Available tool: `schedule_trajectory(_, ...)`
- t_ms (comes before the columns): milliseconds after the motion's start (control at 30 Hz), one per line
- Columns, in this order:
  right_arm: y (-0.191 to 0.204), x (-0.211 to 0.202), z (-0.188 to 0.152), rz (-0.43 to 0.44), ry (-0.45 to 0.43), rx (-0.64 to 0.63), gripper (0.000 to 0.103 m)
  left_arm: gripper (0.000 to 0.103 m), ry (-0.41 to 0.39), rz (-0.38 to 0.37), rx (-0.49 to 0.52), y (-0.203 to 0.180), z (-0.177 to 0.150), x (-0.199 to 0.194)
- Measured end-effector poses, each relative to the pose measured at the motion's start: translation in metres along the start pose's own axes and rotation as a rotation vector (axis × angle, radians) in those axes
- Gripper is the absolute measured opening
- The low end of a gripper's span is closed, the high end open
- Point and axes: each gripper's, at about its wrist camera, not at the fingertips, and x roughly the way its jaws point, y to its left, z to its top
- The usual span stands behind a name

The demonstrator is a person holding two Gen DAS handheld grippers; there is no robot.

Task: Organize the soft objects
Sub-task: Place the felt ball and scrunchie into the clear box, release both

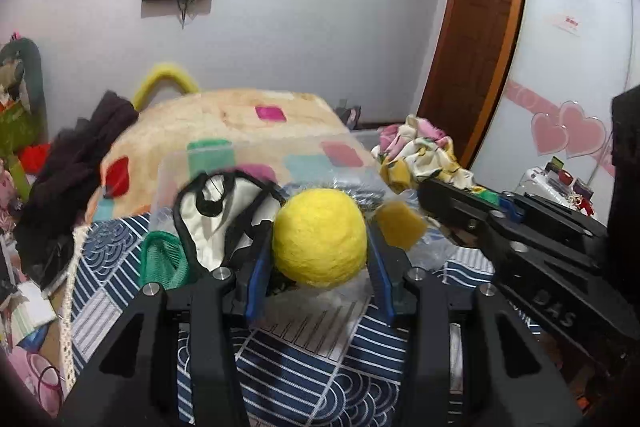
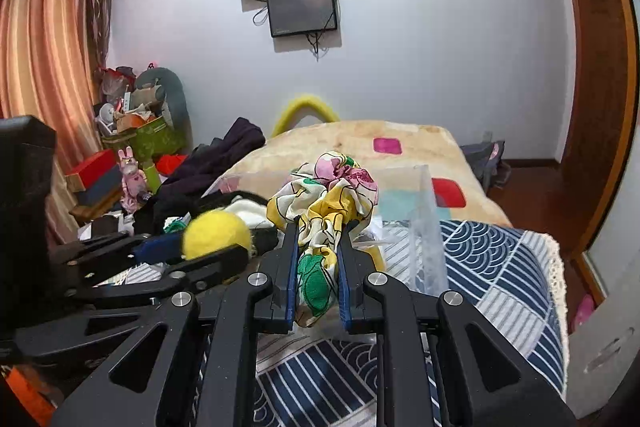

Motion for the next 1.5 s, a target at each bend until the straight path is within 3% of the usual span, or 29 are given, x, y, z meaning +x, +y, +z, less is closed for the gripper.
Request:
schedule_trajectory(167,-0.005,0.02,-0.004,0.045,0.056,0.032,0.015,0.044,0.065,0.045,0.011,0.007,-0.002,0.032)
schedule_trajectory(367,0.006,0.036,-0.019,-0.005,0.108,-0.037,0.018,0.045,0.101,0.008,-0.065,0.028,-0.004,0.052)
schedule_trajectory(467,0.007,0.032,-0.018,-0.007,0.111,-0.041,0.02,0.045,0.09,0.011,-0.05,0.027,-0.007,0.049)
schedule_trajectory(633,0.001,0.028,-0.015,0.01,0.119,-0.021,0.032,0.046,0.09,-0.015,-0.09,0.032,-0.01,0.042)
schedule_trajectory(733,-0.001,0.021,-0.015,-0.005,0.11,-0.018,0.045,0.046,0.083,-0.013,-0.096,0.034,-0.012,0.035)
schedule_trajectory(800,-0.001,0.017,-0.015,-0.007,0.102,-0.014,0.053,0.047,0.074,-0.016,-0.094,0.034,-0.013,0.028)
schedule_trajectory(1133,0.004,-0.023,-0.008,0.027,0.014,0.012,0.066,0.063,-0.002,-0.036,-0.127,0.031,-0.016,-0.023)
schedule_trajectory(1433,0.019,-0.071,0.0,0.019,-0.11,-0.029,0.073,0.072,-0.162,0.032,-0.049,0.011,-0.02,-0.092)
schedule_trajectory(1500,0.021,-0.081,0.001,0.013,-0.137,-0.036,0.075,0.082,-0.196,0.034,-0.041,0.007,-0.023,-0.107)
